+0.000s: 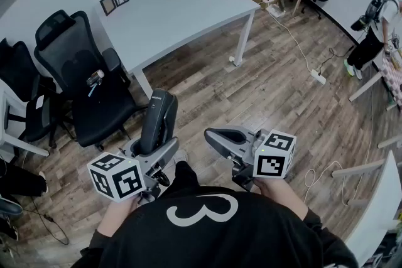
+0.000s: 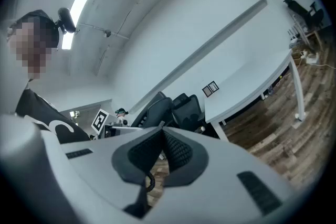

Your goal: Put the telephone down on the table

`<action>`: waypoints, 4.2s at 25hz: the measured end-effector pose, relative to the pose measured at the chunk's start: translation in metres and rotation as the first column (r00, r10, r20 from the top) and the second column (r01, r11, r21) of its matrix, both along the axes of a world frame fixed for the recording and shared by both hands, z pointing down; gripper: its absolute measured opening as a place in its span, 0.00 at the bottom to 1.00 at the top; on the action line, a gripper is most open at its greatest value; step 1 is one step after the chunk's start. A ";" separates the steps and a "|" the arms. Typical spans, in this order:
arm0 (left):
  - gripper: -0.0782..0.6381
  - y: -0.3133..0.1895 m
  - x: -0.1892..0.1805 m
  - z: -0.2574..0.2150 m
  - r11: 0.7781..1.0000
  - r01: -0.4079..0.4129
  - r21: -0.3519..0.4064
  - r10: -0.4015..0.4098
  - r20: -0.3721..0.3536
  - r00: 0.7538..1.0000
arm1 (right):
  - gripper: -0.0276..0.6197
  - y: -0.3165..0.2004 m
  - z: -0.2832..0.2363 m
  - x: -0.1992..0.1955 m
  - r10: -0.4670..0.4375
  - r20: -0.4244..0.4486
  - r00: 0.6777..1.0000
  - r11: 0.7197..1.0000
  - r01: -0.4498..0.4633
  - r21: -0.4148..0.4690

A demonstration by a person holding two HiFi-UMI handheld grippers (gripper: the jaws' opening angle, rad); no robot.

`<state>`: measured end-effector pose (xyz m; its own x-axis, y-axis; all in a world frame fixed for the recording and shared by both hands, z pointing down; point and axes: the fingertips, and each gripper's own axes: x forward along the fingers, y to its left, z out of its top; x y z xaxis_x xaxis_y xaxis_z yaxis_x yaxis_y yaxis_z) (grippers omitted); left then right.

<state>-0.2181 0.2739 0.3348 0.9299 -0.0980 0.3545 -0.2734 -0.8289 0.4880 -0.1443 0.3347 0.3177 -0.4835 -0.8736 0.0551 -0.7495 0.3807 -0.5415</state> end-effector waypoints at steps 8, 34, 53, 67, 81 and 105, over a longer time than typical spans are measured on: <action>0.52 -0.003 -0.012 0.006 1.000 0.020 -0.009 -0.020 -0.005 1.000 | 0.05 -0.005 0.006 -0.011 -0.020 -0.011 1.000 1.000 0.020 -0.017; 0.52 -0.099 0.038 0.029 0.997 -0.011 -0.075 0.015 0.050 0.999 | 0.05 -0.106 0.028 0.038 0.032 0.142 0.989 0.996 -0.020 -0.085; 0.52 -0.304 0.090 0.031 0.995 0.002 -0.096 0.003 0.056 0.998 | 0.05 -0.304 0.034 0.092 0.047 0.140 0.989 0.989 -0.026 -0.148; 0.52 -0.391 0.138 0.042 0.994 0.080 -0.079 -0.074 0.082 0.994 | 0.05 -0.378 0.053 0.146 -0.005 0.175 0.985 0.985 0.034 -0.167; 0.52 -0.488 0.220 0.023 0.942 0.328 -0.070 -0.322 0.092 0.942 | 0.05 -0.514 0.030 0.241 -0.280 0.164 0.946 0.941 0.305 -0.147; 0.52 -0.549 0.235 0.057 0.829 0.554 -0.071 -0.542 0.139 0.829 | 0.05 -0.599 0.055 0.267 -0.482 0.158 0.862 0.837 0.507 -0.207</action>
